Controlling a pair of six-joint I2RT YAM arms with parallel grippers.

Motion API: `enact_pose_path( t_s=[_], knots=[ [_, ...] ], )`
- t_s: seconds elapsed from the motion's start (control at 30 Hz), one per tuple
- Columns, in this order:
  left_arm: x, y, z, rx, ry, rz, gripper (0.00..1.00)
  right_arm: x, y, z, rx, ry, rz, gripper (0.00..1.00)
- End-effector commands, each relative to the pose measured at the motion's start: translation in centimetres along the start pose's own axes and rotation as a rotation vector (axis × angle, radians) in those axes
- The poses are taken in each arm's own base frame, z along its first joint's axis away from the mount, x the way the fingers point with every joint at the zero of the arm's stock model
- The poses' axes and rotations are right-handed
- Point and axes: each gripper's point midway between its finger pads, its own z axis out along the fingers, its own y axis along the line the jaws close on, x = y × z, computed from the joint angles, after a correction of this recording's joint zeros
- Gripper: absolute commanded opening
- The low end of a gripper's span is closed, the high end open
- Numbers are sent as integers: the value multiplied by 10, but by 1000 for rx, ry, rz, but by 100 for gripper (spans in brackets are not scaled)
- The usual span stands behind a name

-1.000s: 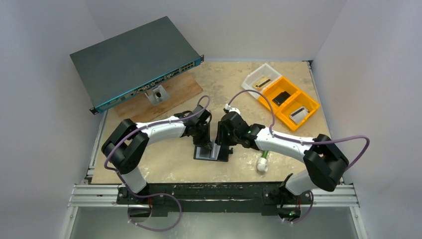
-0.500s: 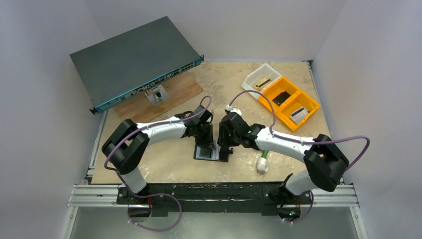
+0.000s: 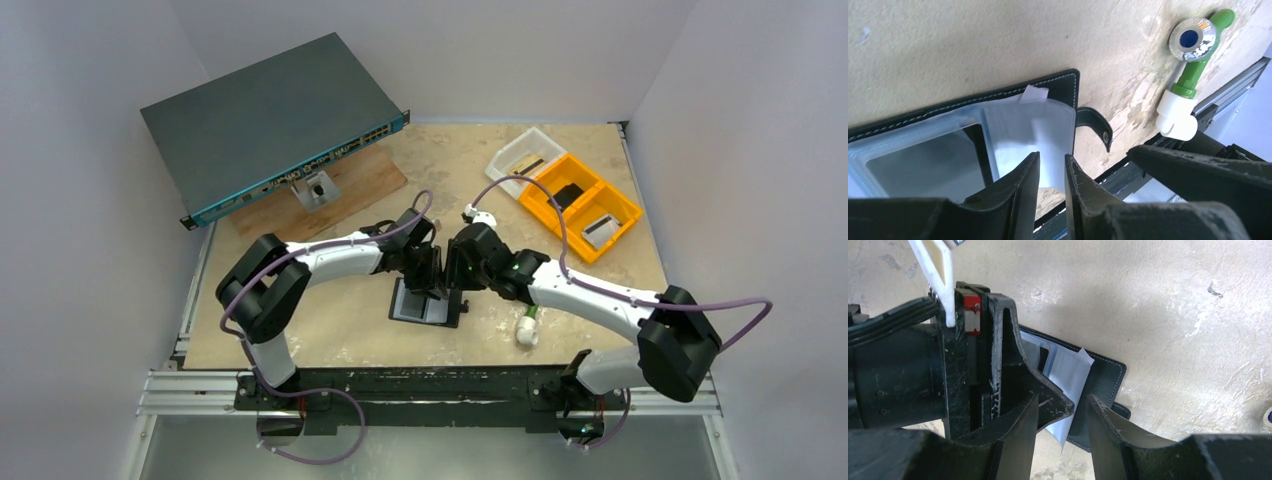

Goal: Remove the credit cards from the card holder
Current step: Remove the credit card from the card holder.

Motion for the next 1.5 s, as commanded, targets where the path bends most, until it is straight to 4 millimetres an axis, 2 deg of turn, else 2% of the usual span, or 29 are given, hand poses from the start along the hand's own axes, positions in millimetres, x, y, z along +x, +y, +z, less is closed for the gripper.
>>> enact_pose_path(
  t_s=[0.0,0.13,0.27,0.43,0.57,0.87,1.0,1.17,1.33,1.47],
  knots=[
    [-14,-29,3,90,-17,4,25,0,-11,-4,36,-22,26,40],
    [-16,-25,14,72,-4,-26,27,4,-15,-6,37,-19,39,38],
    [-18,-18,23,35,0,-58,26,7,-15,-7,23,-13,45,23],
    [-28,-11,28,-20,-21,-80,22,8,-9,-4,-12,-9,25,13],
    [-37,-9,28,-27,-31,-96,21,20,-1,4,-70,32,18,8],
    [-46,-9,21,-14,-40,-92,21,50,-3,29,-92,125,33,2],
    [-49,-13,10,-5,-54,-69,21,62,-9,36,-76,156,46,1],
    [-56,-10,-19,-21,-110,-34,25,70,-19,42,-32,185,50,1],
    [-53,23,-48,-78,-159,-53,28,71,-26,51,-4,191,48,1],
    [-39,55,-53,-140,-156,-78,28,67,-31,59,7,189,41,1]
  ],
)
